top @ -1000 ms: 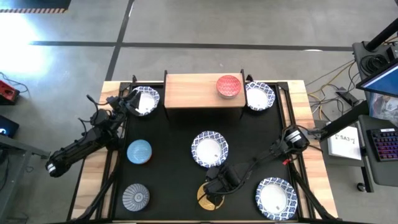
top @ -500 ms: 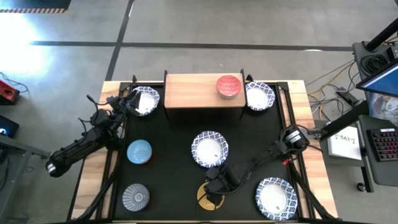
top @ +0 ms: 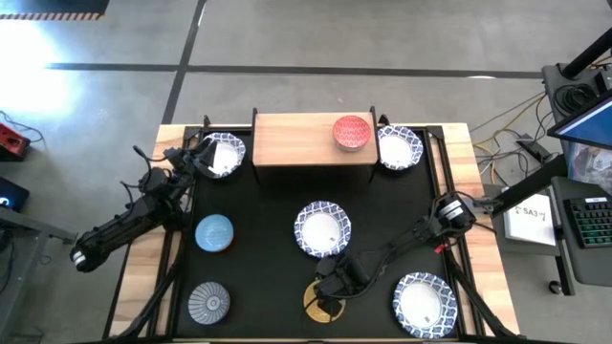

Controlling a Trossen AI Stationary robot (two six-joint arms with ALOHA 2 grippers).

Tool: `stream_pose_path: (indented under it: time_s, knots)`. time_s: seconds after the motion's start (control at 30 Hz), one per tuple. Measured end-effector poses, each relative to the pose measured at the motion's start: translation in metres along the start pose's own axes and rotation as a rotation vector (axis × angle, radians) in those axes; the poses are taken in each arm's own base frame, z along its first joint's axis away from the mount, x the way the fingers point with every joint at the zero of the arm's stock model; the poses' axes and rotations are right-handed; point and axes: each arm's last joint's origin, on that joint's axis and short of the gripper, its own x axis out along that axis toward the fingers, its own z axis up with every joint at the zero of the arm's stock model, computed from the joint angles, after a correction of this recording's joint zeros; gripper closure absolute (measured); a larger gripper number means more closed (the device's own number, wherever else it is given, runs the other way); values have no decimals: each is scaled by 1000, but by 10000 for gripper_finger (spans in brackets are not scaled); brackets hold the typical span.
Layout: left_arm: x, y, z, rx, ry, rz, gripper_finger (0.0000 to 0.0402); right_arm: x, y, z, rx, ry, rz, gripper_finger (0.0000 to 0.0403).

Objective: Place and stack bowls onto a shelf
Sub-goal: Stack the yellow bowl on top of the red bowl on the shelf

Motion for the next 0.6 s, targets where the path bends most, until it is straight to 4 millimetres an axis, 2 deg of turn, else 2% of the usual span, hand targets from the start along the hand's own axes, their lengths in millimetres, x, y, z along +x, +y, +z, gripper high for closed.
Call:
stream_pose_path:
  time_s: [0.07,0.3,0.47,0.6]
  knots:
    - [0,0,0,0,0,0,206,0,1,0,-14,15,15,387]
    - [0,0,0,0,0,0,206,-7,0,0,-34,58,46,389]
    - [0,0,0,0,0,0,206,-30,-1,8,-30,24,102,390]
    - [0,0,0,0,0,0,206,-55,-11,16,-3,-2,120,390]
